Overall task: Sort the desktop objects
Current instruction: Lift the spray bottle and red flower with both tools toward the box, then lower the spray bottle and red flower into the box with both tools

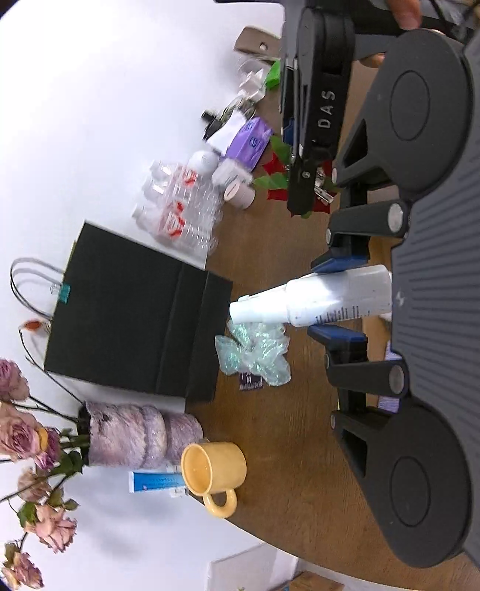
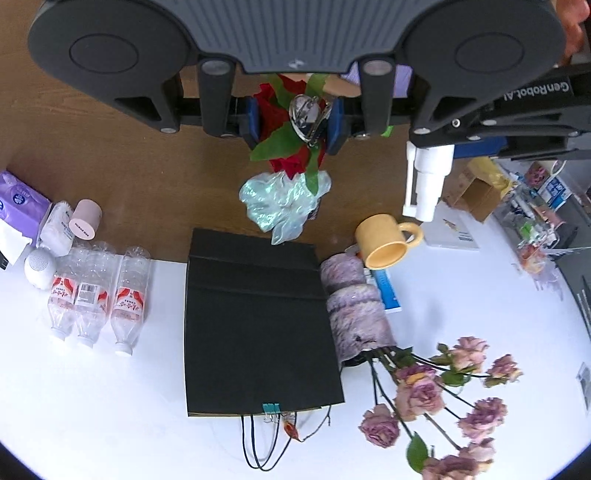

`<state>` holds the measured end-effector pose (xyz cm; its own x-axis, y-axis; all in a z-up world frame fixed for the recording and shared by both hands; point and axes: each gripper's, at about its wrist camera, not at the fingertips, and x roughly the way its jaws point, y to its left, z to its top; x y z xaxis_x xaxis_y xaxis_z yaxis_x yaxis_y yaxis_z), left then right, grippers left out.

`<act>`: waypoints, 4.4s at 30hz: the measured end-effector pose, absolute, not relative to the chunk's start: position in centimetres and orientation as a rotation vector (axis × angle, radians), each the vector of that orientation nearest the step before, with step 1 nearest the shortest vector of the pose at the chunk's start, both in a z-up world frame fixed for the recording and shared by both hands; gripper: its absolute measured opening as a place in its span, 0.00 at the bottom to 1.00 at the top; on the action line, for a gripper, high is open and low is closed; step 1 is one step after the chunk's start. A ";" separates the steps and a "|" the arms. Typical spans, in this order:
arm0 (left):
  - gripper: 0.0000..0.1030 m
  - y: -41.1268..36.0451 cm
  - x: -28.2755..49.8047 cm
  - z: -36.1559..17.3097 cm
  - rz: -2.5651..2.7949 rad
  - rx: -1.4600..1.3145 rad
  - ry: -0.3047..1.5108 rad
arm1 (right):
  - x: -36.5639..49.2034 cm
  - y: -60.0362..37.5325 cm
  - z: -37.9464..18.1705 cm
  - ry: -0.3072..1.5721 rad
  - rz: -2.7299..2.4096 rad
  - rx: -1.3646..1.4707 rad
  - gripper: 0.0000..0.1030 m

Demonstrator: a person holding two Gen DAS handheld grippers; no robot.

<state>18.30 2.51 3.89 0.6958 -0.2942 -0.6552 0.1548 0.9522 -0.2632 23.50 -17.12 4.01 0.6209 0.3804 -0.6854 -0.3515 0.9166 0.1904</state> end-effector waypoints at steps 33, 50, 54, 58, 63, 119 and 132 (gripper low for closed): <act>0.29 2.4 0.5 3.5 -0.393 -0.109 0.760 | 7.1 -20.8 3.2 0.852 0.559 0.008 0.33; 0.29 2.6 -6.1 1.5 -0.423 -0.125 0.812 | -0.3 -21.4 1.1 0.944 0.620 0.016 0.33; 0.29 3.0 -7.1 0.1 -0.420 -0.155 0.849 | -1.4 -21.2 -0.1 0.983 0.628 0.020 0.33; 0.29 3.2 -7.6 -1.7 -0.397 -0.170 0.896 | -2.0 -20.9 -1.2 1.002 0.619 0.011 0.33; 0.29 3.2 -7.9 -4.1 -0.374 -0.176 0.947 | -2.7 -20.4 -2.6 1.025 0.606 -0.002 0.33; 0.29 -4.9 7.0 -1.8 -0.395 -0.078 0.871 | 12.0 -21.3 -3.9 0.898 0.388 -0.029 0.33; 0.29 -4.8 13.6 -6.9 -0.405 -0.101 1.028 | 18.2 -20.0 -9.3 0.986 0.340 -0.120 0.33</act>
